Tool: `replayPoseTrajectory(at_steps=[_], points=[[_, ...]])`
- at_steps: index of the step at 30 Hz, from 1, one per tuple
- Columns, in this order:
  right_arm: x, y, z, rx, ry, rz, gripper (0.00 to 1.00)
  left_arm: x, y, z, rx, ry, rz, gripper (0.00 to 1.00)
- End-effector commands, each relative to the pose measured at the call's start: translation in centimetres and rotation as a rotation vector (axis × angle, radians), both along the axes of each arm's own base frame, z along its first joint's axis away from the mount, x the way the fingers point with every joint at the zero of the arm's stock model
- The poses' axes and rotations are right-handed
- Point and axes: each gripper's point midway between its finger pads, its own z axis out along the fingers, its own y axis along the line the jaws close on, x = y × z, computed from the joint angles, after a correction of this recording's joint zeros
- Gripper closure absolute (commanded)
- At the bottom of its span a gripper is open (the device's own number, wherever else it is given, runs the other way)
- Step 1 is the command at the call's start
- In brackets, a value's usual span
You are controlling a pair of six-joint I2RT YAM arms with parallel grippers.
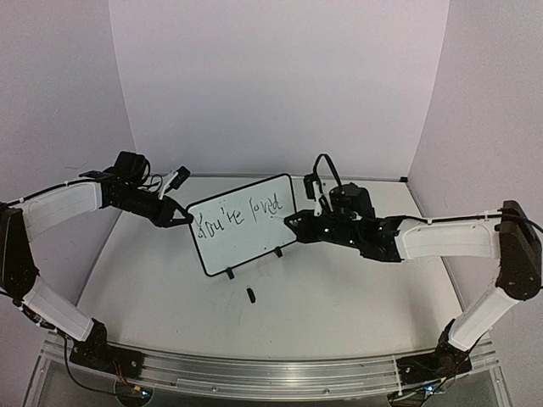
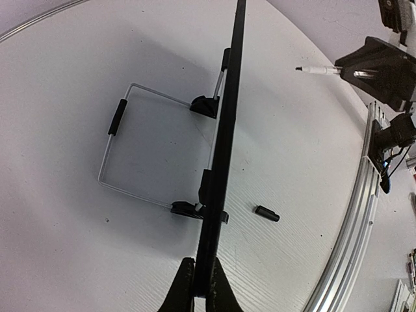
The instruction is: Write a sentence on the whiteboard
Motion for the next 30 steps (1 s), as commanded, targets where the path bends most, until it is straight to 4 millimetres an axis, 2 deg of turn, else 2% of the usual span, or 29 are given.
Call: replayPoseTrajectory(at_steps=[1, 6, 12, 21, 30], points=[[3.5, -2.1, 0.8, 0.03, -0.034, -0.111, 1.0, 0.7, 0.6, -0.4, 0.069, -0.027, 0.027, 1.0], [5.0, -3.3, 0.2, 0.024, -0.026, -0.16, 1.0, 0.7, 0.7, -0.4, 0.073, -0.027, 0.028, 1.0], [6.0, -2.7, -0.7, 0.015, -0.018, -0.147, 1.0, 0.8, 0.7, -0.5, 0.074, -0.026, 0.028, 1.0], [7.4, -2.9, 0.1, 0.021, -0.05, -0.174, 1.0, 0.8, 0.7, -0.6, 0.077, -0.023, 0.029, 1.0], [8.3, -2.7, -0.6, 0.012, -0.044, -0.172, 1.0, 0.9, 0.7, -0.7, 0.078, -0.021, 0.029, 1.0]])
